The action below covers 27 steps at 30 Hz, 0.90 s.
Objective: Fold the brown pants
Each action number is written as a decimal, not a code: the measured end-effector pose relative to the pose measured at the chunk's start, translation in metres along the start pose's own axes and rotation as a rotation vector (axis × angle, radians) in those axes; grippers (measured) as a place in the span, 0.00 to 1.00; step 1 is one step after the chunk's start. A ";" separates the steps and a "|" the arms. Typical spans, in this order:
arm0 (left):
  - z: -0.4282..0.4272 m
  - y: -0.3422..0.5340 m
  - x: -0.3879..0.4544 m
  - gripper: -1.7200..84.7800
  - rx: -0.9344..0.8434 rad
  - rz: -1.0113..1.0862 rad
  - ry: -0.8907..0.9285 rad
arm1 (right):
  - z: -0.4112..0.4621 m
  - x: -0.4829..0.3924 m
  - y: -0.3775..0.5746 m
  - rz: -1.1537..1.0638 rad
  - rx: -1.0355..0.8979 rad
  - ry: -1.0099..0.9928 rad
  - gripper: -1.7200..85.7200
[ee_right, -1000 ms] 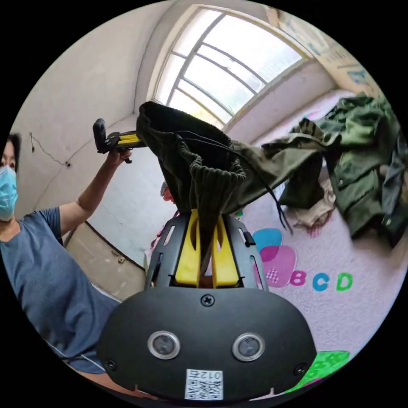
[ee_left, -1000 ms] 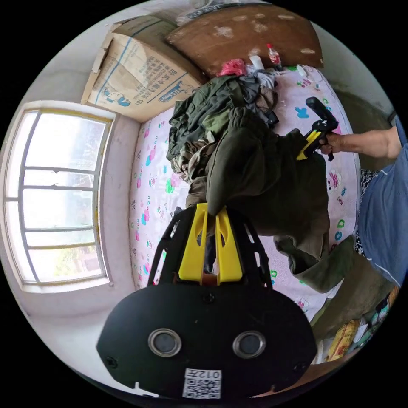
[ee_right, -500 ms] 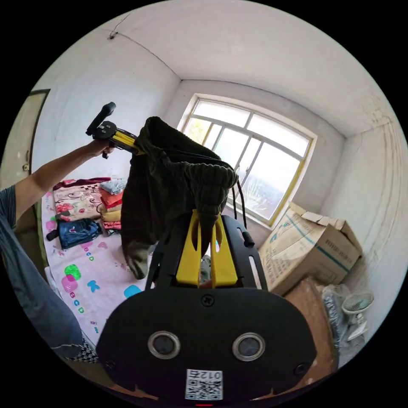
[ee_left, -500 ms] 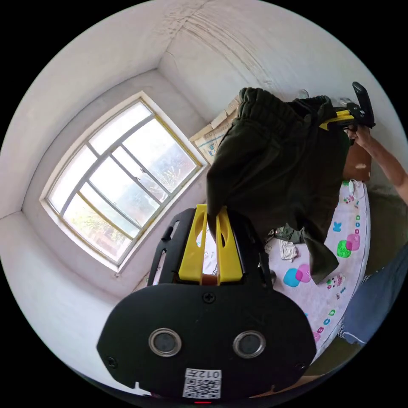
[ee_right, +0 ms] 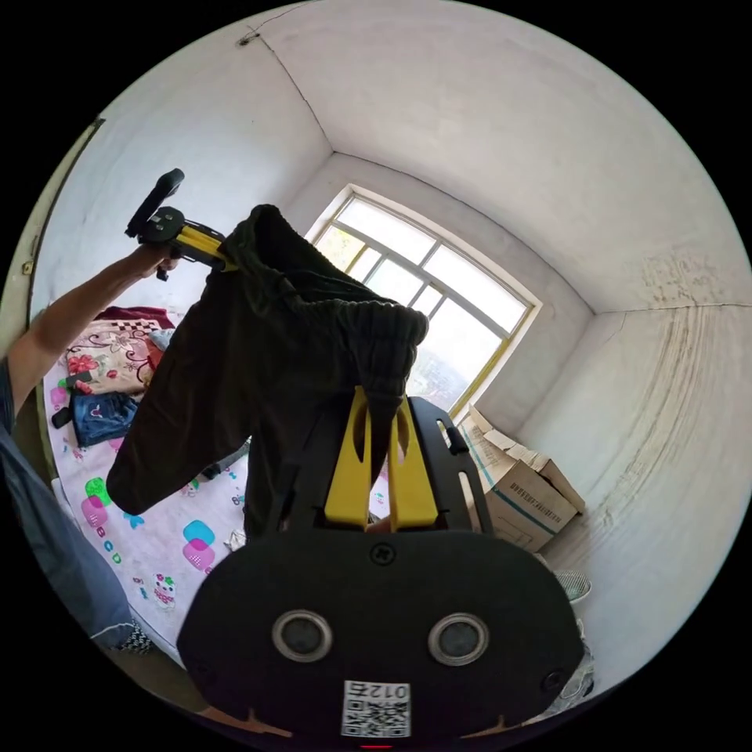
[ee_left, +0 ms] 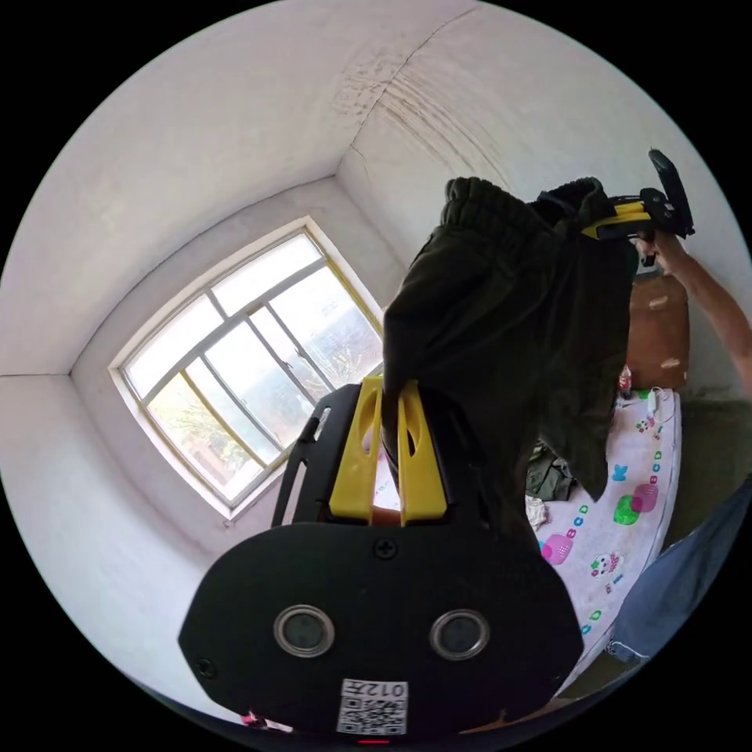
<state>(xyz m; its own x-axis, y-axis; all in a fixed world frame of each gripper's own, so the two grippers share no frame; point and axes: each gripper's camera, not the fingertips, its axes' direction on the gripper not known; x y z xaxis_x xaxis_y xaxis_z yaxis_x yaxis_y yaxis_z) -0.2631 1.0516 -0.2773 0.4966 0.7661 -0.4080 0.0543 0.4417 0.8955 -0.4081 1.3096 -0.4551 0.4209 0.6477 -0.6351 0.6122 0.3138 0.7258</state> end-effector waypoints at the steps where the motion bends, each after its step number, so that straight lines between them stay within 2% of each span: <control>1: -0.011 -0.006 -0.001 0.02 0.002 -0.002 0.028 | -0.005 0.002 -0.009 -0.016 -0.005 -0.011 0.02; 8: -0.050 -0.026 0.010 0.02 0.008 0.003 0.061 | -0.010 0.016 -0.037 -0.050 -0.007 -0.065 0.02; 18: -0.102 -0.046 0.055 0.03 -0.011 0.110 -0.071 | -0.022 0.022 -0.039 -0.065 0.010 -0.043 0.02; 27: -0.161 -0.024 0.013 0.03 -0.045 -0.027 -0.077 | -0.055 -0.016 -0.069 -0.061 0.040 -0.118 0.03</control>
<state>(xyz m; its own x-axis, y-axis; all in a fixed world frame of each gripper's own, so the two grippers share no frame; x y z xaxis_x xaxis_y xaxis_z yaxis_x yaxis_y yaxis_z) -0.3979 1.1260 -0.3331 0.5608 0.7161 -0.4154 0.0305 0.4836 0.8748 -0.4939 1.3156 -0.4800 0.4568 0.5410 -0.7062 0.6643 0.3206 0.6753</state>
